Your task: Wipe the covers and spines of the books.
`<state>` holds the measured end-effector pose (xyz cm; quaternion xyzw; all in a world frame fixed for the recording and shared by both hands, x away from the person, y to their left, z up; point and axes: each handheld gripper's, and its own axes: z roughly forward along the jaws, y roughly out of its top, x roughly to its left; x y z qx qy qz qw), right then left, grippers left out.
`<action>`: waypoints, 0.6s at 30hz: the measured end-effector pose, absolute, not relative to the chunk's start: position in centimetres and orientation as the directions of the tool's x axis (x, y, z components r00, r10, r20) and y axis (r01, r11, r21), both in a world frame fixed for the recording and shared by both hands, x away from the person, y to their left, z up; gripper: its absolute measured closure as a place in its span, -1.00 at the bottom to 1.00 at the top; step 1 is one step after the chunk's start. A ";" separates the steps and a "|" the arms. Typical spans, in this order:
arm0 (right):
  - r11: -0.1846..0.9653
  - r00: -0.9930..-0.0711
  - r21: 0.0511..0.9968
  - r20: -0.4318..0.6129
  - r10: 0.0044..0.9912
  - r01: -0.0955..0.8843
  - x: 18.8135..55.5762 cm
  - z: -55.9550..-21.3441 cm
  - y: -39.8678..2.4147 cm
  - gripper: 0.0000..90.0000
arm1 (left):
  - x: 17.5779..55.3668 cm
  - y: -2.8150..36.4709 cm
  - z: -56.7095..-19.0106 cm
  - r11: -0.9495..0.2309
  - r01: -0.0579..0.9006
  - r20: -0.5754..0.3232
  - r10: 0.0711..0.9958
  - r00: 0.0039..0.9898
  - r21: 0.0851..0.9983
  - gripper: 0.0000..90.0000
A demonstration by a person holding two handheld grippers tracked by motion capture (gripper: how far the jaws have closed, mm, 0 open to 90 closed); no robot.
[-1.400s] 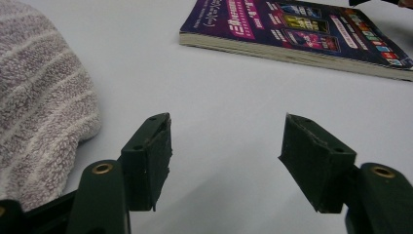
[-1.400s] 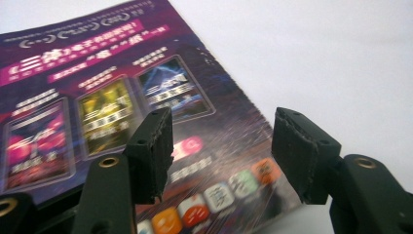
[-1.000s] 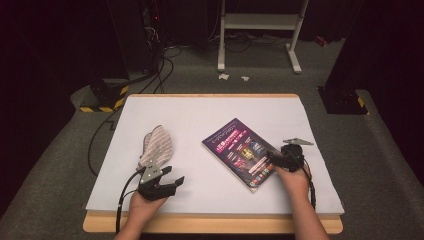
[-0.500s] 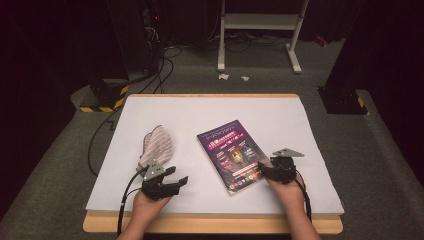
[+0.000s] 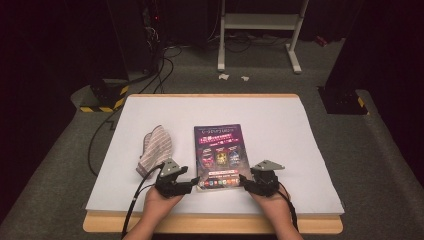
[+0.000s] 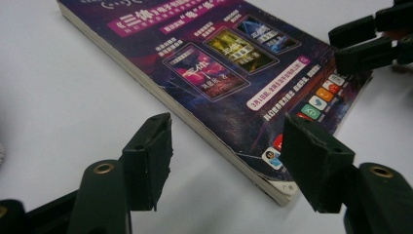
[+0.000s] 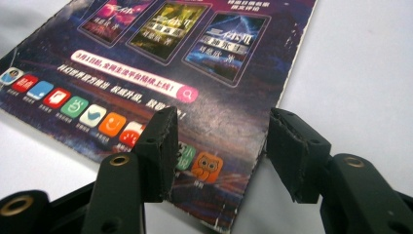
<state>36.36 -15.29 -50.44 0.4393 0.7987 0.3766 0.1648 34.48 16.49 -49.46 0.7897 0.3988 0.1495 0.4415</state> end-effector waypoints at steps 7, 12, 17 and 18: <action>0.278 -0.527 0.737 0.123 0.841 0.616 38.0 -50.6 -15.3 -0.03 | 35.8 14.5 -50.4 -0.326 0.544 -0.132 0.756 0.641 0.773 -0.17; 0.281 -0.534 0.738 0.125 0.836 0.613 37.7 -50.6 -14.9 0.02 | 35.9 14.4 -50.7 -0.325 0.559 -0.135 0.766 0.629 0.763 -0.18; 0.300 -0.561 0.741 0.124 0.819 0.601 37.1 -50.6 -14.1 0.03 | 35.8 15.7 -50.7 -0.321 0.572 -0.139 0.774 0.618 0.754 -0.16; 0.307 -0.569 0.742 0.120 0.813 0.595 37.0 -50.6 -13.8 0.03 | 35.8 16.1 -50.7 -0.323 0.573 -0.138 0.775 0.617 0.753 -0.16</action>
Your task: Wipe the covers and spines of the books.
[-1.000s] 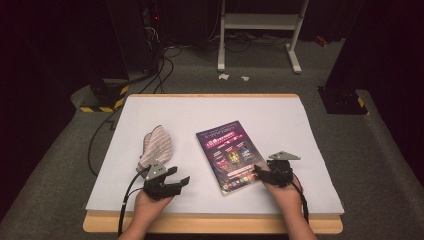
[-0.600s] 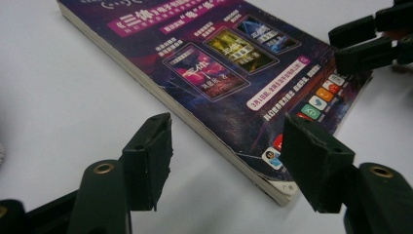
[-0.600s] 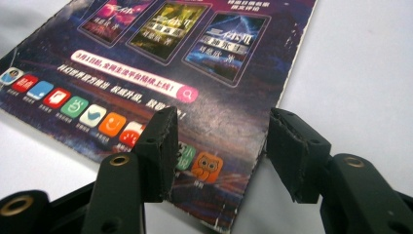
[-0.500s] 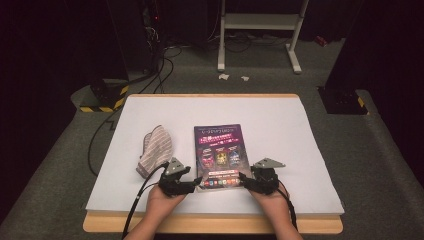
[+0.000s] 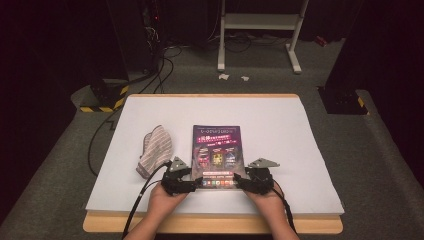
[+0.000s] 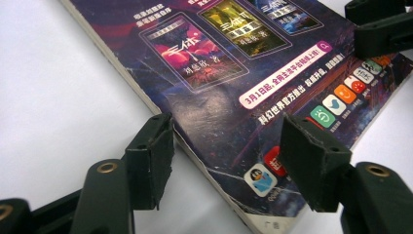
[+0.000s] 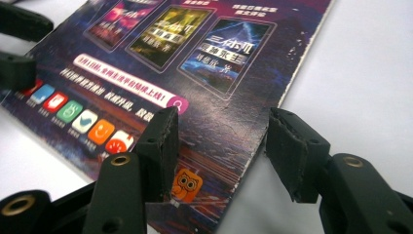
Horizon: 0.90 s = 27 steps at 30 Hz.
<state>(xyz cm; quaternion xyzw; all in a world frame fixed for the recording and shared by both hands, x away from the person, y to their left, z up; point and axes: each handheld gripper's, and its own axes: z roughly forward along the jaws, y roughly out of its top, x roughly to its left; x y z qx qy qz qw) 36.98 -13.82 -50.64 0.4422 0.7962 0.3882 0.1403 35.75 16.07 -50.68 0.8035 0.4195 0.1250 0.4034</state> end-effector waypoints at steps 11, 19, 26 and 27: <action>0.328 -0.598 0.745 0.118 0.792 0.581 36.2 -50.7 -12.4 0.02 | 34.4 17.2 -50.8 -0.307 0.573 -0.140 0.783 0.606 0.760 -0.13; 0.321 -0.600 0.748 0.128 0.789 0.581 36.1 -50.6 -12.7 0.07 | 34.4 17.7 -50.5 -0.303 0.558 -0.138 0.778 0.613 0.773 -0.06; 0.295 -0.595 0.787 0.112 0.796 0.542 35.8 -49.9 -14.0 -0.06 | 33.7 19.5 -48.4 -0.290 0.459 -0.087 0.763 0.640 0.840 -0.08; 0.297 -0.597 0.789 0.108 0.795 0.538 35.8 -49.9 -14.1 -0.07 | 33.6 19.9 -48.0 -0.292 0.446 -0.071 0.766 0.638 0.846 -0.09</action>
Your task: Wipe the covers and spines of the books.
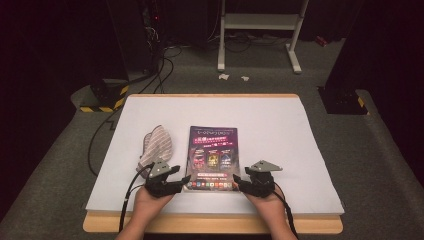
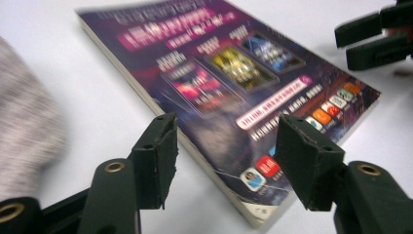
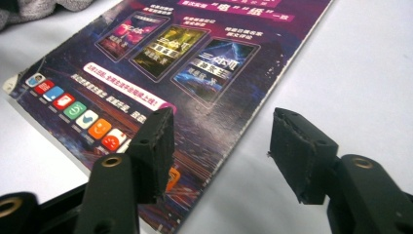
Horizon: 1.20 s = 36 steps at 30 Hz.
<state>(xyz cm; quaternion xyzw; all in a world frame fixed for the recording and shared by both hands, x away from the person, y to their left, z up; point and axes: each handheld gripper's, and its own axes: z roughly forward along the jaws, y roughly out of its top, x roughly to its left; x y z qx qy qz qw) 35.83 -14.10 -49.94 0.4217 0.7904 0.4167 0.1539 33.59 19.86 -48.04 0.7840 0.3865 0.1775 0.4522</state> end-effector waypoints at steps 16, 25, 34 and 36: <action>0.281 -0.590 0.807 0.101 0.801 0.520 35.7 -49.7 -15.2 -0.20 | 36.4 27.7 -45.6 -0.241 0.442 0.009 0.885 0.466 0.864 -0.29; 0.287 -0.584 0.802 0.091 0.807 0.523 35.8 -49.8 -15.5 -0.34 | 40.1 28.7 -47.7 -0.214 0.556 -0.058 0.901 0.430 0.804 -0.31; 0.336 -0.591 0.782 0.051 0.805 0.525 35.8 -49.5 -15.8 -0.32 | 41.3 28.2 -49.8 -0.213 0.597 -0.080 0.902 0.424 0.773 -0.10; 0.338 -0.587 0.784 0.041 0.808 0.520 35.4 -49.7 -16.1 -0.31 | 41.2 28.4 -49.9 -0.202 0.594 -0.089 0.902 0.423 0.778 0.01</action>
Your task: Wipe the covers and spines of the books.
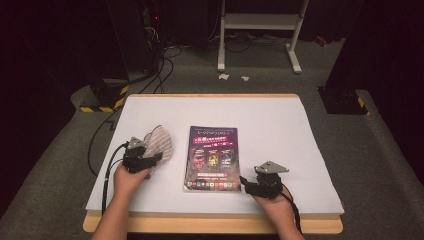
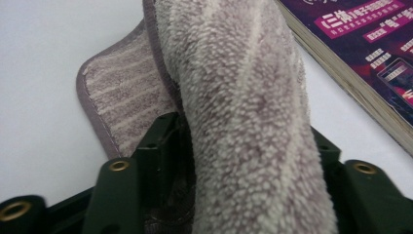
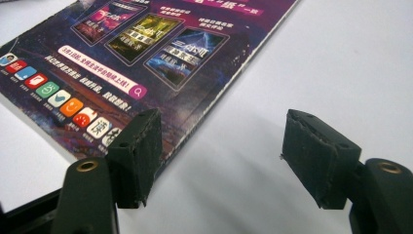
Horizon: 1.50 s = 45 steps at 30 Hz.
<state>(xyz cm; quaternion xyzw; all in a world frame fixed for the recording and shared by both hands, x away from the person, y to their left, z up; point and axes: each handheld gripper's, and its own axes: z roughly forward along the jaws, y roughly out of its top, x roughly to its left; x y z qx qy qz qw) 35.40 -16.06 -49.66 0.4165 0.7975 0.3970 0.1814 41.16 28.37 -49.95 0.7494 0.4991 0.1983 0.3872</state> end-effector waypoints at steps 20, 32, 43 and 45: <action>0.295 -0.570 0.803 0.066 0.819 0.518 34.8 -50.2 -17.4 -0.18 | 36.2 27.4 -47.3 -0.200 0.410 -0.039 0.862 0.506 0.890 0.59; 0.286 -0.560 0.805 0.068 0.826 0.520 34.9 -50.2 -17.9 -0.17 | 33.2 23.2 -45.4 -0.253 0.329 -0.016 0.771 0.637 0.910 0.59; 0.266 -0.550 0.807 0.085 0.831 0.527 34.9 -50.2 -18.4 -0.16 | 32.7 18.1 -47.6 -0.382 0.349 0.006 0.681 0.732 0.856 0.59; 0.262 -0.549 0.808 0.089 0.831 0.528 34.9 -50.2 -18.4 -0.16 | 32.8 17.5 -48.4 -0.415 0.367 0.012 0.676 0.736 0.832 0.59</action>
